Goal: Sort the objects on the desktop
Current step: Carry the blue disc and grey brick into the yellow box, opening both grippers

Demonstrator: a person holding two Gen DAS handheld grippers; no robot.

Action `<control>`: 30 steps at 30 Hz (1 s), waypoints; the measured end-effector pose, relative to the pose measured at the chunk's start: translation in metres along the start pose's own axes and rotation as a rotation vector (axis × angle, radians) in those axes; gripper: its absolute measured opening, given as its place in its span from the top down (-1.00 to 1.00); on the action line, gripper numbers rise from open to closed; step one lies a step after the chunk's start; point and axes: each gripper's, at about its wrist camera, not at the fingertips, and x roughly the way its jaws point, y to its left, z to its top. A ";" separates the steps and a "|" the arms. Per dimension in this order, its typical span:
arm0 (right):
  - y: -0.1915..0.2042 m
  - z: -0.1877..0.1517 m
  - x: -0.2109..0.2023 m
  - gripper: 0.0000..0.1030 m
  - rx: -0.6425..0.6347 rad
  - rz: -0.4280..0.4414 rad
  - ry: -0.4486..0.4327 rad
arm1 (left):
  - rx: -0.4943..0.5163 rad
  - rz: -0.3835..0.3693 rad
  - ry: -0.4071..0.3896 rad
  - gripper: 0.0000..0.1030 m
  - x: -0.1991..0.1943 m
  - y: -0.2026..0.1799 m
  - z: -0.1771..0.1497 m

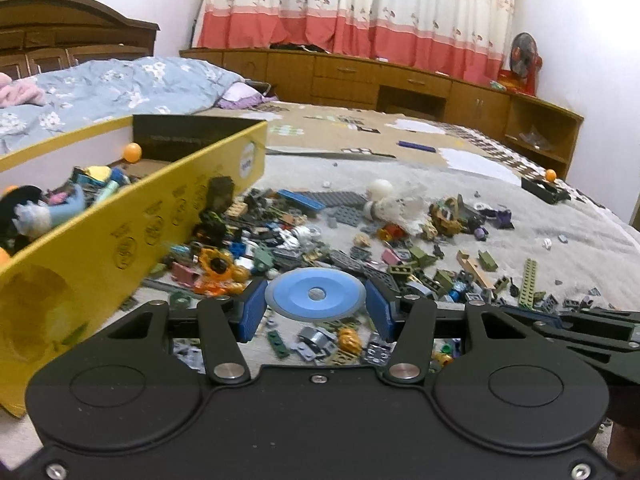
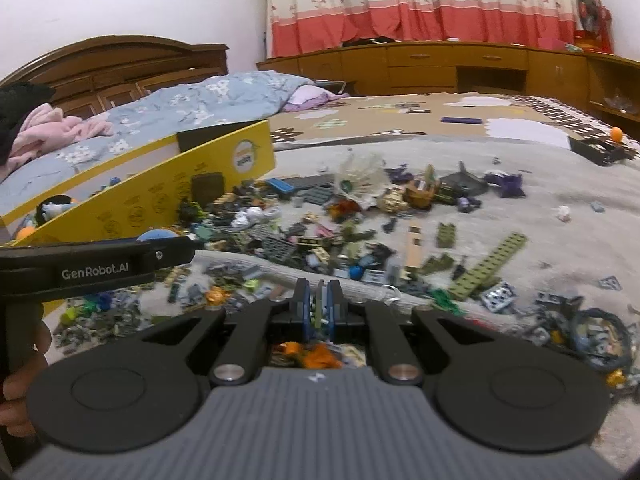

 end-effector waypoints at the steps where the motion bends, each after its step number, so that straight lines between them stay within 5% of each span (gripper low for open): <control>1: 0.003 0.001 0.001 0.79 -0.004 0.008 0.000 | -0.001 0.007 -0.006 0.00 -0.003 0.003 0.001; 30: 0.173 0.081 0.079 0.79 -0.150 0.355 0.015 | -0.124 0.442 -0.116 0.01 -0.044 0.190 0.059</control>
